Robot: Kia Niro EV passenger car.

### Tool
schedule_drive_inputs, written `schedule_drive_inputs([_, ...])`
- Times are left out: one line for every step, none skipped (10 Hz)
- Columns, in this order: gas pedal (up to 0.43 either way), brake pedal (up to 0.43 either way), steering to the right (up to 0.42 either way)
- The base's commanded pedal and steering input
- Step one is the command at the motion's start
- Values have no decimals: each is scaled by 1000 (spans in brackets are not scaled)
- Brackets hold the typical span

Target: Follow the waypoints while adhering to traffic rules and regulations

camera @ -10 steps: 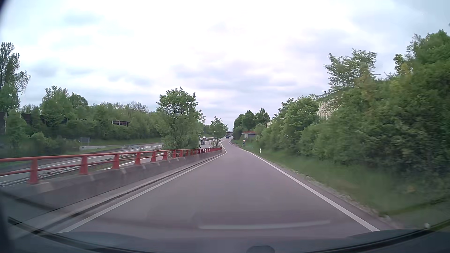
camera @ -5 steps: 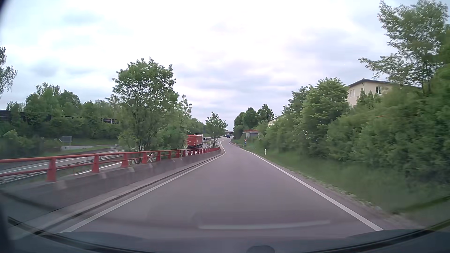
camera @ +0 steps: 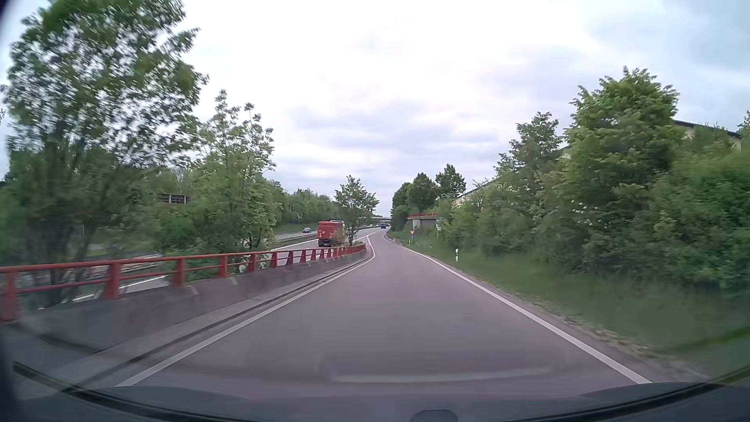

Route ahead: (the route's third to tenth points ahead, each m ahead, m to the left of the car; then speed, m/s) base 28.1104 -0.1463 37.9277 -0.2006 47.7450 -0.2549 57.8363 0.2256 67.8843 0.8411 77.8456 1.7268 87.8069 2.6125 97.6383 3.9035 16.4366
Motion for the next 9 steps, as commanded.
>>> schedule_drive_inputs([209, 0, -2])
schedule_drive_inputs([209, 0, -2])
schedule_drive_inputs([209, 0, -2])
schedule_drive_inputs([209, 0, -2])
schedule_drive_inputs([209, 0, -2])
schedule_drive_inputs([209, 0, -2])
schedule_drive_inputs([209, 0, -3])
schedule_drive_inputs([209, 0, -4])
schedule_drive_inputs([209, 0, -6])
